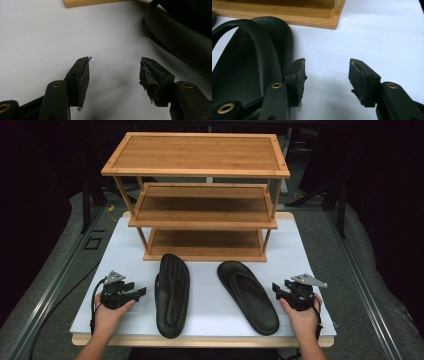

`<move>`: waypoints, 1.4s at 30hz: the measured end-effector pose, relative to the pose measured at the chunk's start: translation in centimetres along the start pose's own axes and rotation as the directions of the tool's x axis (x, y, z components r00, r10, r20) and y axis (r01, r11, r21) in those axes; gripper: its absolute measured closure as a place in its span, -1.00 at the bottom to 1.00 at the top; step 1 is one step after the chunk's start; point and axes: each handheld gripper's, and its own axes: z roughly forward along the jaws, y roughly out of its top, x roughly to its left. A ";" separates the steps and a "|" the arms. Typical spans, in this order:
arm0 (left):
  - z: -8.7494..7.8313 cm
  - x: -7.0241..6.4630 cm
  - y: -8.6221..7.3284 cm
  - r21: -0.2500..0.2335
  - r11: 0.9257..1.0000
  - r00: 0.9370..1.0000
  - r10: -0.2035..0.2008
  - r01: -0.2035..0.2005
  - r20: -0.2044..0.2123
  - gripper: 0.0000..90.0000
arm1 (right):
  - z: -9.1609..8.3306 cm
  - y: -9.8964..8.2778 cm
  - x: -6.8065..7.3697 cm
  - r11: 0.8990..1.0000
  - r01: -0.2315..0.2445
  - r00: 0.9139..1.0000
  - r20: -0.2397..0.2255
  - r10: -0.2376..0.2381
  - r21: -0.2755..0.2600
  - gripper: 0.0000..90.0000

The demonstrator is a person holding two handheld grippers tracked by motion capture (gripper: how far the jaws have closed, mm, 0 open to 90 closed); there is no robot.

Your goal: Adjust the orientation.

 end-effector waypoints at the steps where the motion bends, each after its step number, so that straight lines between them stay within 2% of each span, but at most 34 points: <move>1: -0.1 -0.1 0.0 0.003 1.000 1.000 0.004 -0.004 -0.004 -0.08 | 0.0 0.0 0.0 1.000 0.000 1.000 0.000 0.000 -0.004 0.05; 8: -0.3 -0.4 -0.3 0.002 1.000 1.000 0.004 -0.004 0.000 -0.05 | -0.4 0.1 0.2 1.000 0.008 1.000 0.007 -0.008 -0.015 0.05; 12: -0.2 -0.7 -0.3 0.000 1.000 1.000 0.016 -0.016 0.006 -0.05 | -0.2 0.1 0.4 1.000 -0.002 1.000 -0.016 0.002 -0.010 0.01; 15: 0.1 -1.1 -0.3 0.005 1.000 0.999 0.022 -0.022 0.024 -0.05 | 0.1 0.1 1.0 1.000 0.031 0.999 -0.029 -0.030 0.007 0.01; 18: 0.1 -1.4 -0.2 0.010 1.000 0.999 0.025 -0.026 0.020 -0.06 | 0.3 0.1 1.3 0.999 0.035 0.999 -0.028 -0.035 0.008 0.01; 19: 0.1 -1.6 -0.1 0.011 0.999 0.999 0.039 -0.040 0.021 -0.06 | 0.3 0.1 1.3 0.999 0.033 0.999 -0.032 -0.032 0.008 0.00; 28: 0.3 -2.6 -0.1 0.013 0.998 0.997 0.061 -0.061 0.041 -0.04 | -0.3 0.1 1.0 1.000 -0.001 0.999 -0.055 0.001 -0.016 0.00; 34: 0.2 -3.2 0.2 -0.017 0.998 0.997 0.057 -0.056 0.046 -0.01 | 0.0 0.1 1.1 1.000 -0.008 0.998 -0.056 0.007 -0.012 0.00; 40: -0.2 -3.8 0.8 -0.050 0.998 0.995 0.050 -0.046 0.082 0.03 | -0.1 0.1 1.1 1.000 -0.024 0.998 -0.063 0.023 -0.014 0.00; 42: -0.5 -4.4 1.3 -0.075 0.996 0.994 0.047 -0.039 0.102 0.03 | -0.1 0.1 1.0 0.999 -0.032 0.997 -0.067 0.031 -0.016 0.00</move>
